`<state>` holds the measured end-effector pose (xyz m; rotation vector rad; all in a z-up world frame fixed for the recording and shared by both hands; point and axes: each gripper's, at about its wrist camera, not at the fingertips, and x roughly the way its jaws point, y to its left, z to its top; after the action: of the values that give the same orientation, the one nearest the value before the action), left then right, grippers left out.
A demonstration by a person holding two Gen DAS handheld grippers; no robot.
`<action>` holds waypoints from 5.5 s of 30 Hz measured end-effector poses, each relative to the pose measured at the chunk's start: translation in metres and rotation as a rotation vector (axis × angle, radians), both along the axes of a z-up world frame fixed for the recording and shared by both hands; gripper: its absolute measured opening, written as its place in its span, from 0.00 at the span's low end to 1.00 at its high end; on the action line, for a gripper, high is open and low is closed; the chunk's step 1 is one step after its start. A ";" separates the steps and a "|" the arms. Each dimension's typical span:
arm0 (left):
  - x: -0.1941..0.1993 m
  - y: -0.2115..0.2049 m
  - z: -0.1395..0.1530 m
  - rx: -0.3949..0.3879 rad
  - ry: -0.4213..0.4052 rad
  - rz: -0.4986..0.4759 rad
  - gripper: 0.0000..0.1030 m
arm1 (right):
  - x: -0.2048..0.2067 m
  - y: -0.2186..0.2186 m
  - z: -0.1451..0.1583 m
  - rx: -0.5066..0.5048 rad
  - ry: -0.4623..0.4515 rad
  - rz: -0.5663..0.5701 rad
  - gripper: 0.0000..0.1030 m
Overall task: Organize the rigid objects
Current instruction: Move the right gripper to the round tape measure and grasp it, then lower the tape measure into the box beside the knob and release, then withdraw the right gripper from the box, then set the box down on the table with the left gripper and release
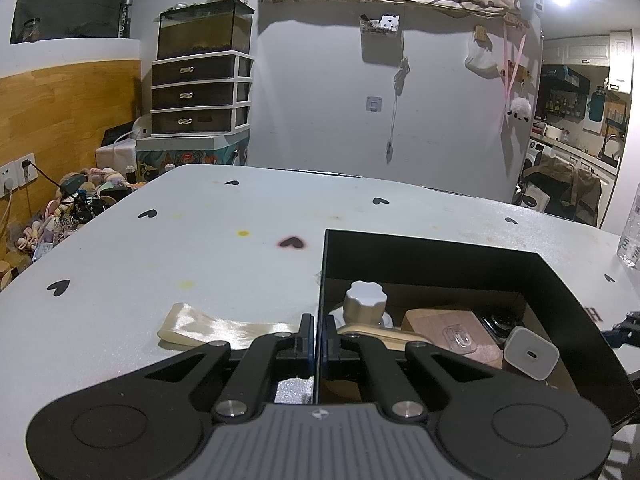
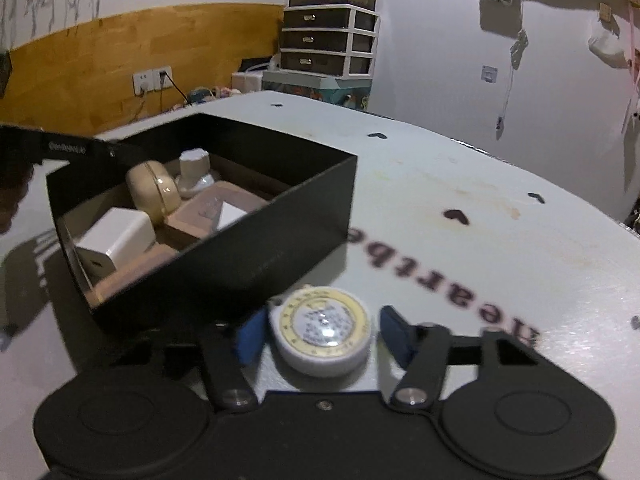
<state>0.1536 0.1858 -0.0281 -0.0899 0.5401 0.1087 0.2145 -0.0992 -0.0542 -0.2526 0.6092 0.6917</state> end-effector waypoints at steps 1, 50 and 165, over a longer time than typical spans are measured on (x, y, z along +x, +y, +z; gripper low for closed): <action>0.000 0.000 0.000 -0.001 0.000 0.000 0.02 | -0.001 0.000 0.000 -0.004 -0.003 -0.007 0.56; 0.001 0.000 -0.002 -0.004 -0.006 0.005 0.02 | 0.058 0.134 0.051 0.105 0.250 -0.154 0.56; -0.191 -0.076 0.040 0.035 -0.160 0.061 1.00 | -0.207 -0.023 0.067 0.142 -0.267 -0.463 0.99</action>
<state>-0.0376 0.1102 0.0119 -0.0800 0.3755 0.1692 0.0072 -0.1220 0.0130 -0.0638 0.3419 0.2455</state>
